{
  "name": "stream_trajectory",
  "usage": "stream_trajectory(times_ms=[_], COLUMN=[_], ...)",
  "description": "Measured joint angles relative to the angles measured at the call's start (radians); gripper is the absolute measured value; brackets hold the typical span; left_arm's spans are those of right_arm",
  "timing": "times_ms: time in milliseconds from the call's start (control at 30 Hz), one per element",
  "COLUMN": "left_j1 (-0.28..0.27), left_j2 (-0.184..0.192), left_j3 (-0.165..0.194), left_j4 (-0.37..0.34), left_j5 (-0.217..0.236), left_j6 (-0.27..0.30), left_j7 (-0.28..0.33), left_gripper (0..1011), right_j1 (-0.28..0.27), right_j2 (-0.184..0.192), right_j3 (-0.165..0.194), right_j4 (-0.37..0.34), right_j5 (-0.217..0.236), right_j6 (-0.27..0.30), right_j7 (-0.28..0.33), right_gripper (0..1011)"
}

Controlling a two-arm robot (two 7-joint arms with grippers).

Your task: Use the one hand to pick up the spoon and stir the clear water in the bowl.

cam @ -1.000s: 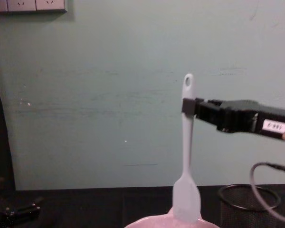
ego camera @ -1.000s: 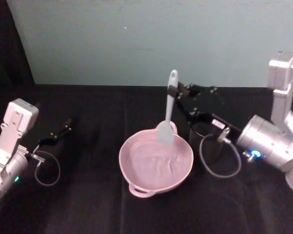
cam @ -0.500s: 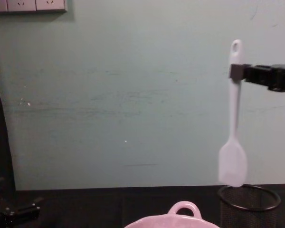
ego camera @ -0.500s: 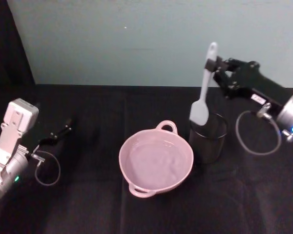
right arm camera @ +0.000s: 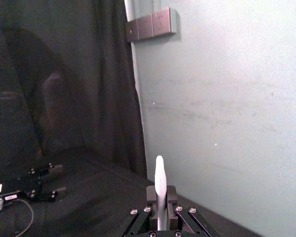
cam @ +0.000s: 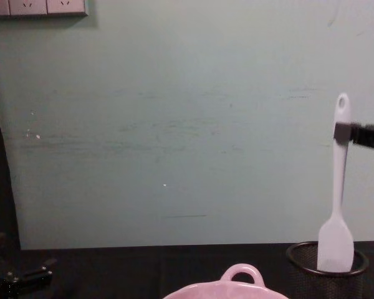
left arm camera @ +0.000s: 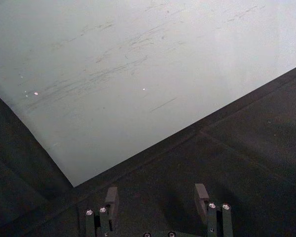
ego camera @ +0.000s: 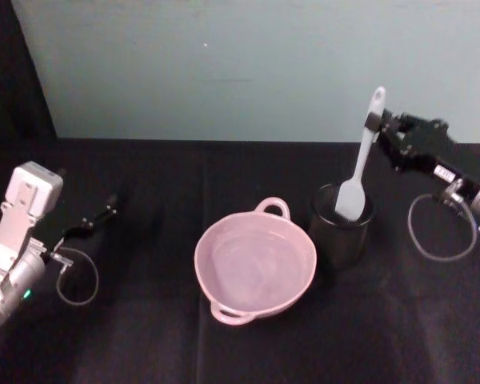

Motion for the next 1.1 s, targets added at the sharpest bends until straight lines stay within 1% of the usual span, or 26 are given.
stream_trajectory(times_ms=[67,167,200,300,400,433,500,700,800,900,933,1000,1100], left_j1=[0.0,0.0,0.0,0.0,0.0,0.0,0.0,0.0,0.0,0.0,0.0,0.0,0.0], left_j2=[0.0,0.0,0.0,0.0,0.0,0.0,0.0,0.0,0.0,0.0,0.0,0.0,0.0], left_j3=[0.0,0.0,0.0,0.0,0.0,0.0,0.0,0.0,0.0,0.0,0.0,0.0,0.0], left_j4=[0.0,0.0,0.0,0.0,0.0,0.0,0.0,0.0,0.0,0.0,0.0,0.0,0.0], left_j5=[0.0,0.0,0.0,0.0,0.0,0.0,0.0,0.0,0.0,0.0,0.0,0.0,0.0], left_j6=[0.0,0.0,0.0,0.0,0.0,0.0,0.0,0.0,0.0,0.0,0.0,0.0,0.0], left_j7=[0.0,0.0,0.0,0.0,0.0,0.0,0.0,0.0,0.0,0.0,0.0,0.0,0.0], left_gripper=[1005,1005,1005,1005,1005,1005,1005,1005,1005,1005,1005,1005,1005], right_j1=[0.005,0.018,0.018,0.024,0.023,0.021,0.017,0.01,0.009,0.009,0.009,0.008,0.006], right_j2=[-0.008,-0.029,-0.029,-0.044,-0.051,-0.056,-0.06,-0.079,-0.083,-0.092,-0.092,-0.099,-0.11], right_j3=[-0.009,-0.03,-0.03,-0.042,-0.046,-0.046,-0.046,-0.035,-0.032,-0.027,-0.027,-0.022,-0.012], right_j4=[0.025,0.082,0.082,0.121,0.138,0.149,0.161,0.206,0.219,0.241,0.241,0.256,0.281], right_j5=[0.005,0.014,0.014,0.022,0.03,0.039,0.051,0.108,0.122,0.148,0.148,0.168,0.198], right_j6=[-0.006,-0.019,-0.019,-0.026,-0.026,-0.024,-0.022,-0.021,-0.023,-0.028,-0.028,-0.032,-0.035], right_j7=[0.012,0.036,0.036,0.046,0.046,0.047,0.051,0.067,0.072,0.084,0.084,0.091,0.098], right_gripper=[117,117,117,117,117,117,117,117,117,117,117,120,191])
